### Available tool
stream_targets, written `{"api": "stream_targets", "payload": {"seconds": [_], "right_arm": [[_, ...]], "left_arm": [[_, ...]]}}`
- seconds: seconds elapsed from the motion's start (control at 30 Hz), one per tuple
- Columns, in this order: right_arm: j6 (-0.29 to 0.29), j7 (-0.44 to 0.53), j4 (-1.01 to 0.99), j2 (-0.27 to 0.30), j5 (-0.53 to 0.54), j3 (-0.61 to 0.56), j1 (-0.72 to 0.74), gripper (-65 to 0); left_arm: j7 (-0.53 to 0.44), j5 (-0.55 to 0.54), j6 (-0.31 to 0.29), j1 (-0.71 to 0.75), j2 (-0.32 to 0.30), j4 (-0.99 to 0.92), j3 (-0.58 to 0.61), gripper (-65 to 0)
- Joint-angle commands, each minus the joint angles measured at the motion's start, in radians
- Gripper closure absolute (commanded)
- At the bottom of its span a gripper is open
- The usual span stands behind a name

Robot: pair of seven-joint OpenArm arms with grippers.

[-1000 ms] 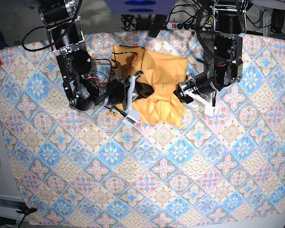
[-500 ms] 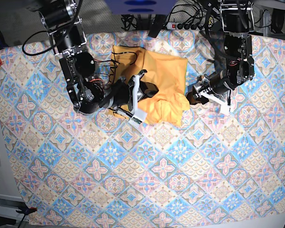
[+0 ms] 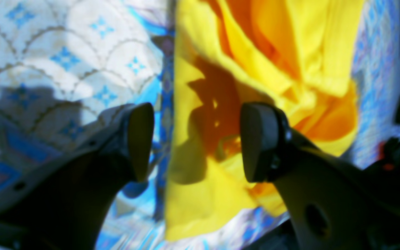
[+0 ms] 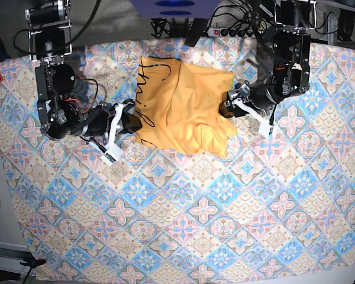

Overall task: Fold the T-shirt properly
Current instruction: 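Regrasp the shirt edge with the left gripper and lift it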

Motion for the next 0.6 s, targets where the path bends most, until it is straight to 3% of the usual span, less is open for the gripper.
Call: {"api": "stream_targets", "payload": {"seconds": [0.0,0.2,0.57], "right_arm": [[0.005,0.019,0.014,0.006,0.018,0.002,0.013,-0.3],[0.005,0.028,0.011,0.003,0.018,-0.004,0.011,-0.3],[0.005,0.030,0.009,0.000,0.018,-0.004,0.011,-0.3]], "left_arm": [[-0.002,-0.013,-0.009,-0.005,-0.005,0.024,0.009,-38.9],[0.001,-0.010,-0.005,0.044,-0.008,0.176,0.010,-38.9],[0.001,-0.010,-0.005,0.042,-0.046,0.210,0.062,-39.5]]}}
